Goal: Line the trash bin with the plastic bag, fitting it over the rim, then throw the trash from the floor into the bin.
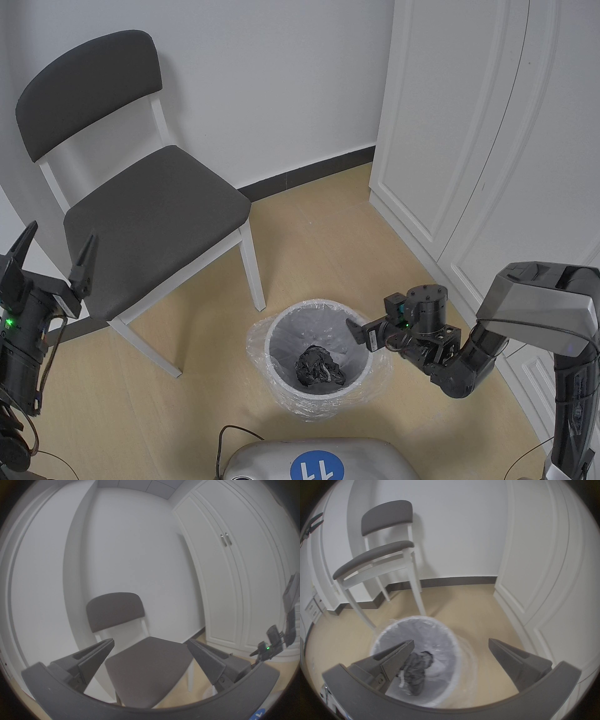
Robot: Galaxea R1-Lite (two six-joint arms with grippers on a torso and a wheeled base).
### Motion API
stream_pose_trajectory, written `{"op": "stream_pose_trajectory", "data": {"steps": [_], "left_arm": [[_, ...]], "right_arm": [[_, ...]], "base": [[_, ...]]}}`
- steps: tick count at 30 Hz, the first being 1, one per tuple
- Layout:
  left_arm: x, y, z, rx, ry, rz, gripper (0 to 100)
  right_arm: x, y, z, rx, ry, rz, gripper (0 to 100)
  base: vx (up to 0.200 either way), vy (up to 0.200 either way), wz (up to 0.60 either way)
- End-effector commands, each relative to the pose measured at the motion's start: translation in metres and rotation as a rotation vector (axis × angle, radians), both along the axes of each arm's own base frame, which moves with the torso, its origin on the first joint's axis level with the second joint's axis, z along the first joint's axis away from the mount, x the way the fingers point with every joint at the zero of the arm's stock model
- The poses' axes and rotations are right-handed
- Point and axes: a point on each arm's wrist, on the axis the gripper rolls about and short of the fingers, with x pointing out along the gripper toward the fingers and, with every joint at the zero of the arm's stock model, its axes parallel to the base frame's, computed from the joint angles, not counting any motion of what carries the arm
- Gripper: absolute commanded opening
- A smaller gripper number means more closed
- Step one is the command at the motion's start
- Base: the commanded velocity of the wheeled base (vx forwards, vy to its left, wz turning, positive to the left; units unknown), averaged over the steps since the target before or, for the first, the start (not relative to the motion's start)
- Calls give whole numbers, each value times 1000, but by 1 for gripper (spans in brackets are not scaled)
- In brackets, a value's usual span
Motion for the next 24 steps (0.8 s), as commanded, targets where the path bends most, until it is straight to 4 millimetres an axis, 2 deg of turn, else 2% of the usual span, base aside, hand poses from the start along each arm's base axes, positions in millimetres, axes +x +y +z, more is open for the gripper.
{"op": "stream_pose_trajectory", "data": {"steps": [1, 6, 8, 9, 10, 13, 14, 15, 16, 19, 20, 22, 24], "left_arm": [[-2, 15, 17, -14, -80, 94, 100], [3, 22, 30, -31, -134, 151, 100], [4, 30, 42, -39, -191, 176, 100], [3, 31, 43, -39, -195, 175, 100], [-1, 34, 46, -35, -220, 149, 100], [-8, 34, 46, -9, -218, 94, 100], [-8, 34, 46, -9, -218, 94, 100], [-10, 34, 44, 1, -194, 83, 100], [-11, 34, 44, 1, -182, 82, 100], [-9, 34, 44, -4, -161, 78, 100], [-9, 34, 45, -27, -162, 66, 100], [-8, 34, 45, -37, -161, 61, 100], [-8, 33, 46, -37, -164, 41, 100]], "right_arm": [[8, -25, 29, -17, -81, -101, 100], [12, -38, 46, 4, -158, -216, 100], [11, -51, 65, 44, -265, -299, 100], [11, -52, 68, 51, -279, -306, 100], [7, -61, 85, 85, -343, -333, 100], [-10, -73, 119, 133, -428, -348, 100], [-10, -73, 119, 133, -428, -348, 100], [-23, -79, 138, 167, -475, -353, 100], [-29, -83, 148, 182, -502, -358, 100], [-41, -90, 164, 211, -553, -365, 100], [-51, -95, 175, 233, -595, -370, 100], [-56, -97, 180, 239, -612, -370, 100], [-73, -102, 192, 254, -644, -361, 100]], "base": [[0, 0, 0], [0, 0, 0], [0, 0, 0], [0, 0, 0], [0, 0, 0], [0, 0, 0], [0, 0, 0], [0, 0, 0], [0, 0, 0], [0, 0, 0], [0, 0, 0], [0, 0, 0], [0, 0, 0]]}}
